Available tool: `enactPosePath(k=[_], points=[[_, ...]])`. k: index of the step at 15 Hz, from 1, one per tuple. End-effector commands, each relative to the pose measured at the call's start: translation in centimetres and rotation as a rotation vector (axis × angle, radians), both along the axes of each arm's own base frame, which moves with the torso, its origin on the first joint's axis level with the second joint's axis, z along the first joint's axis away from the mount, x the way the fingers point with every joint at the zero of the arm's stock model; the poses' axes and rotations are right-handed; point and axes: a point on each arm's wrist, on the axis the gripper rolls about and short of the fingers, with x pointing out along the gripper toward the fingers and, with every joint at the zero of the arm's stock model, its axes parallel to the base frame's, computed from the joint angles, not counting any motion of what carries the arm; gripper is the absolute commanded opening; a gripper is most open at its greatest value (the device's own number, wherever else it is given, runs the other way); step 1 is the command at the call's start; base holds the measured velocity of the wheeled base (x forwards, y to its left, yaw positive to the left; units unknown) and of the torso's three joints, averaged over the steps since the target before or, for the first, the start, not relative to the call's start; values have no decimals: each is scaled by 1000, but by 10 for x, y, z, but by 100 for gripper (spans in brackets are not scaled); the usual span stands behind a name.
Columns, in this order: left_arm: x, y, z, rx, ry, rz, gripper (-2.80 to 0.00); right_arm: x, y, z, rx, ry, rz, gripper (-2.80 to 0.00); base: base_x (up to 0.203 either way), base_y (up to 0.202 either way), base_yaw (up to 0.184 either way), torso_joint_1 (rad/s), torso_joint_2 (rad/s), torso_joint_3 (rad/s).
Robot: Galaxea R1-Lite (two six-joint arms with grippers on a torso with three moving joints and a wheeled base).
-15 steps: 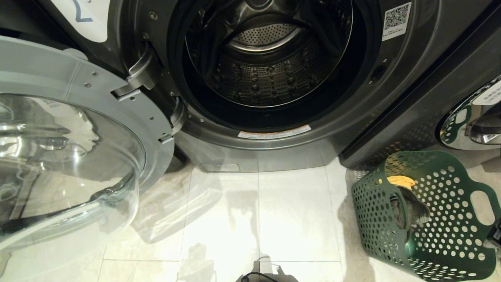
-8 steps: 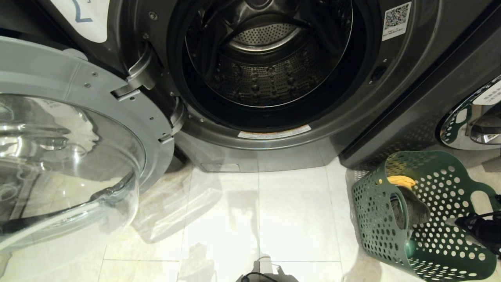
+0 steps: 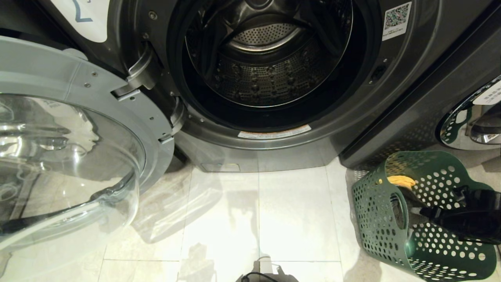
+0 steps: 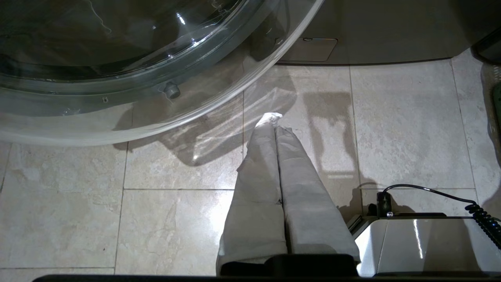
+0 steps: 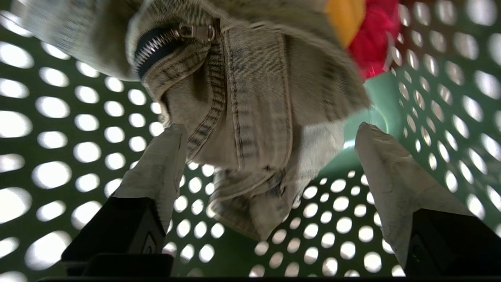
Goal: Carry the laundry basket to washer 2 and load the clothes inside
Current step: Place the clothes into the washing machine
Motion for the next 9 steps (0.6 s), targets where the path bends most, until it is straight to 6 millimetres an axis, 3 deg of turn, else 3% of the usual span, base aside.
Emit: enactPosePath(k=[1,4,9], points=[[0,0,0,-1,0,0,-280,16,14,-24,-60,16,10,0,0,0,0,0,0,0],[0,0,0,0,0,0,-280,42,19,-28,-230,-75,-46,0,0,0,0,0,0,0],[0,0,0,-1,1,0,-280,59,12,-52,-344,-91,-20,0,0,0,0,0,0,0]])
